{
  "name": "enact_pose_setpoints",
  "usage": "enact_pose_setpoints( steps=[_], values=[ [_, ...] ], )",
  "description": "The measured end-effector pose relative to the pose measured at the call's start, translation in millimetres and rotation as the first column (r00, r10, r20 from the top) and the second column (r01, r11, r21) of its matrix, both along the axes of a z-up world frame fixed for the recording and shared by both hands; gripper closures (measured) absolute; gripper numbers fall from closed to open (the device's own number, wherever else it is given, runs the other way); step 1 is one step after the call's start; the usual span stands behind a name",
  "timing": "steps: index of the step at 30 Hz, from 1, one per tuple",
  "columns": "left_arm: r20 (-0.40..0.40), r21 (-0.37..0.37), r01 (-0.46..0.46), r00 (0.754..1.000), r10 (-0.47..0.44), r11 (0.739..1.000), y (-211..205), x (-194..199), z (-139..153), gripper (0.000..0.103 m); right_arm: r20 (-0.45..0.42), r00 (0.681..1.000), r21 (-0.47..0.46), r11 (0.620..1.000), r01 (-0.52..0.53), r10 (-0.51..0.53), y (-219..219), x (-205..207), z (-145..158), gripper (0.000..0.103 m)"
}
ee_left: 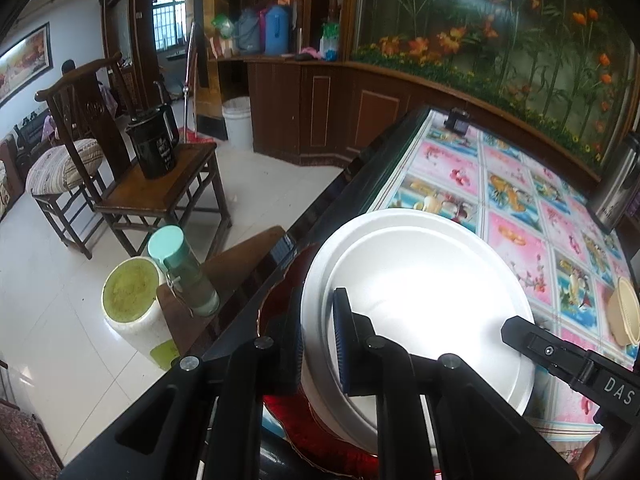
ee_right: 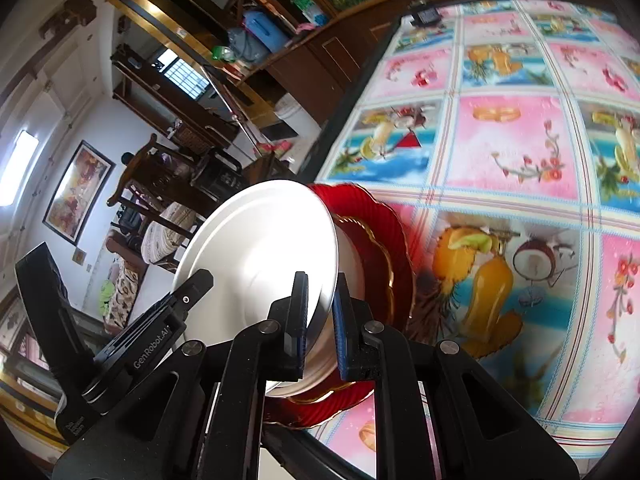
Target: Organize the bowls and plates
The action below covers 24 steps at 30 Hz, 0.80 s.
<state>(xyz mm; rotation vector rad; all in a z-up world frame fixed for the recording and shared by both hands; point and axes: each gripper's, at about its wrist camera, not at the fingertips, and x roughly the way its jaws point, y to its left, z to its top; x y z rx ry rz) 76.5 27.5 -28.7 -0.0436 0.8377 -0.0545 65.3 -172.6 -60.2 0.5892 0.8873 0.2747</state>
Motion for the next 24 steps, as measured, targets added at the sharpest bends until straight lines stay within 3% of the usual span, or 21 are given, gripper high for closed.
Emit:
enact_pose_setpoints(
  steps=[6,11,16,24],
  values=[
    [-0.018,0.010,0.013,1.000,-0.012,1.000,2,1,-4,0.088,0.013,1.000,-0.020,1.000,0.010,-0.010,0,2,-3,0.091],
    [-0.032,0.013,0.007,0.999,-0.007,1.000,10,-5,3,0.078,0.020,1.000,-0.043,0.999,0.010,-0.009,3,1,-3,0.091],
    [0.030,0.051,-0.031,0.999,0.029,0.998,19,-14,17,0.047,0.016,1.000,-0.048,0.999,0.009,-0.009,2,3,-7,0.091],
    [0.013,0.101,-0.031,0.999,0.029,0.994,17,-10,9,0.043,0.021,1.000,-0.064,0.998,0.006,-0.004,3,2,-7,0.091]
  ],
)
